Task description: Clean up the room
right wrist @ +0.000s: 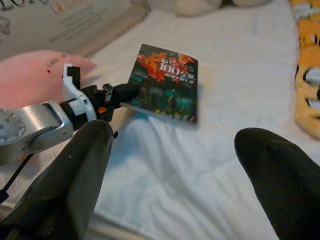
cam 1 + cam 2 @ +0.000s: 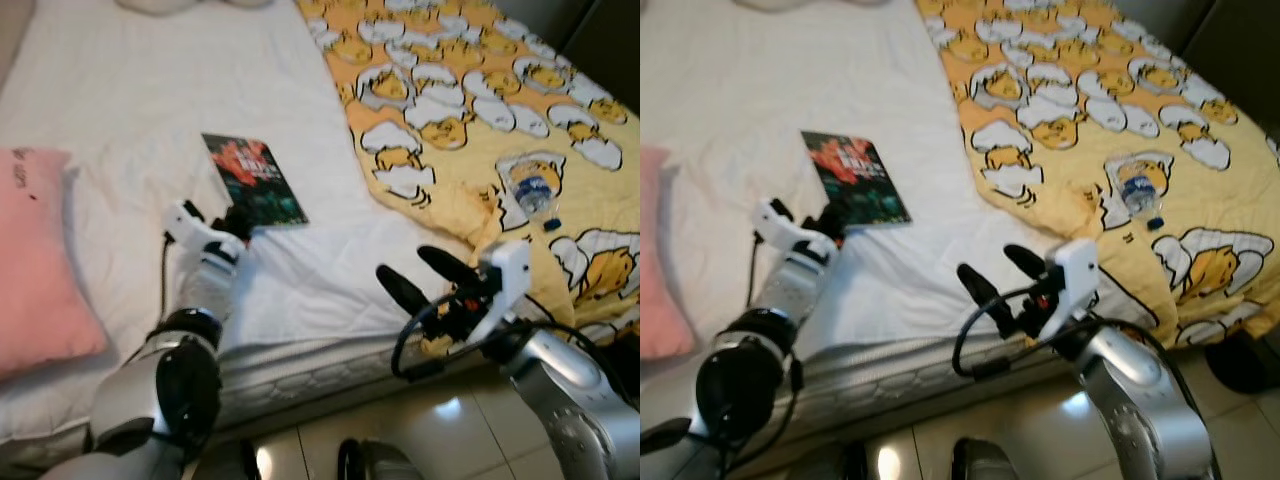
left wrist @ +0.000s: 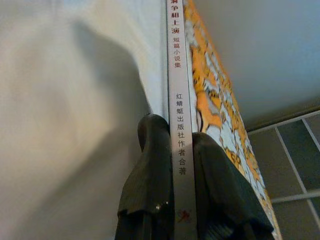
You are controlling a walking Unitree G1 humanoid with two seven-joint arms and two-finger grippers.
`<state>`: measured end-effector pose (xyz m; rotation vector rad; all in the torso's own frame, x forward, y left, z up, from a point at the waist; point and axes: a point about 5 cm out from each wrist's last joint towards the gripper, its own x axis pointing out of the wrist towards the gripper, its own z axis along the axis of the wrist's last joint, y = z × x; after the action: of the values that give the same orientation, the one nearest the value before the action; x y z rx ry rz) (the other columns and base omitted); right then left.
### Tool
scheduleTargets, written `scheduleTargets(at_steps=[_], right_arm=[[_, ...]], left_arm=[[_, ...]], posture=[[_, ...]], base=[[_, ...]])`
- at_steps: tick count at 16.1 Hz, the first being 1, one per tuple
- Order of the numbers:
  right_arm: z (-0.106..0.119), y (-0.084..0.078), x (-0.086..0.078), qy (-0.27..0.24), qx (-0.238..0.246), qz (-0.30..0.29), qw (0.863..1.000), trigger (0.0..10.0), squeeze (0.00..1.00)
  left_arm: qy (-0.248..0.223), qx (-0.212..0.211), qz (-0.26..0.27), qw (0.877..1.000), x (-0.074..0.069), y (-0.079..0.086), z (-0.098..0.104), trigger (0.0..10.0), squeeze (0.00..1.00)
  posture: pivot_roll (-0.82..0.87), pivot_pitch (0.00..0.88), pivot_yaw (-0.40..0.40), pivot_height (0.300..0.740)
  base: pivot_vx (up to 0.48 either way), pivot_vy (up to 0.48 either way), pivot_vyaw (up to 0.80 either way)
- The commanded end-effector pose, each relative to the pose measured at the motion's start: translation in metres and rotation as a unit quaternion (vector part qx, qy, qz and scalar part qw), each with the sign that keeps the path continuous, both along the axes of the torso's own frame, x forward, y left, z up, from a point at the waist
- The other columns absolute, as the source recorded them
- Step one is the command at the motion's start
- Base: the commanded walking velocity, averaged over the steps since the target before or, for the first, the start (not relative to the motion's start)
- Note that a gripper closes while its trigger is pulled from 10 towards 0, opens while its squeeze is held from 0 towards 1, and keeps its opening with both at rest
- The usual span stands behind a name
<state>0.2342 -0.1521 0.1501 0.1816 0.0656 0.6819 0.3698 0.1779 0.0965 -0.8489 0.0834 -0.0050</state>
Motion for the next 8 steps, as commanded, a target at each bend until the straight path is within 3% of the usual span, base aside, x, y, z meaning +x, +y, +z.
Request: scheduleTargets(at_steps=[1,2,4,5,6,8], right_arm=[[-0.003,0.000,0.007,-0.008,-0.006,-0.006,1.000,10.0,0.00],[-0.005,0.002,0.011,-0.009,-0.015,-0.007,1.000,10.0,0.00],[-0.008,0.001,0.026,-0.021,-0.014,-0.047,0.999,10.0,0.00],[-0.007,0.000,0.031,-0.026,-0.010,-0.066,0.997,10.0,0.00],[-0.006,0.000,0.037,-0.032,0.001,-0.080,0.996,10.0,0.00],[-0.013,0.006,0.041,-0.026,0.008,-0.075,0.997,10.0,0.00]], left_arm=[[-0.049,0.075,0.013,0.996,0.004,0.024,0.022,0.0,0.00],[-0.054,0.108,0.018,0.993,0.004,0.032,0.027,0.0,0.00],[-0.051,0.284,0.020,0.957,0.003,0.051,0.038,0.0,0.00],[-0.049,0.319,0.019,0.946,0.003,0.054,0.041,0.0,0.00],[-0.053,0.386,0.013,0.921,0.002,0.058,0.047,0.0,0.00],[-0.057,0.354,-0.026,0.933,0.001,0.048,0.043,0.0,0.00]], posture=[[-0.22,0.000,-0.042,0.740],[-0.20,0.000,-0.038,0.740],[-0.16,0.000,-0.026,0.740],[-0.15,0.000,-0.020,0.740],[-0.13,0.000,-0.015,0.740],[-0.10,0.000,-0.018,0.740]], base=[[0.000,0.000,0.00],[0.000,0.000,0.00],[0.000,0.000,0.00],[0.000,0.000,0.00],[0.000,0.000,0.00],[0.000,0.000,0.00]])
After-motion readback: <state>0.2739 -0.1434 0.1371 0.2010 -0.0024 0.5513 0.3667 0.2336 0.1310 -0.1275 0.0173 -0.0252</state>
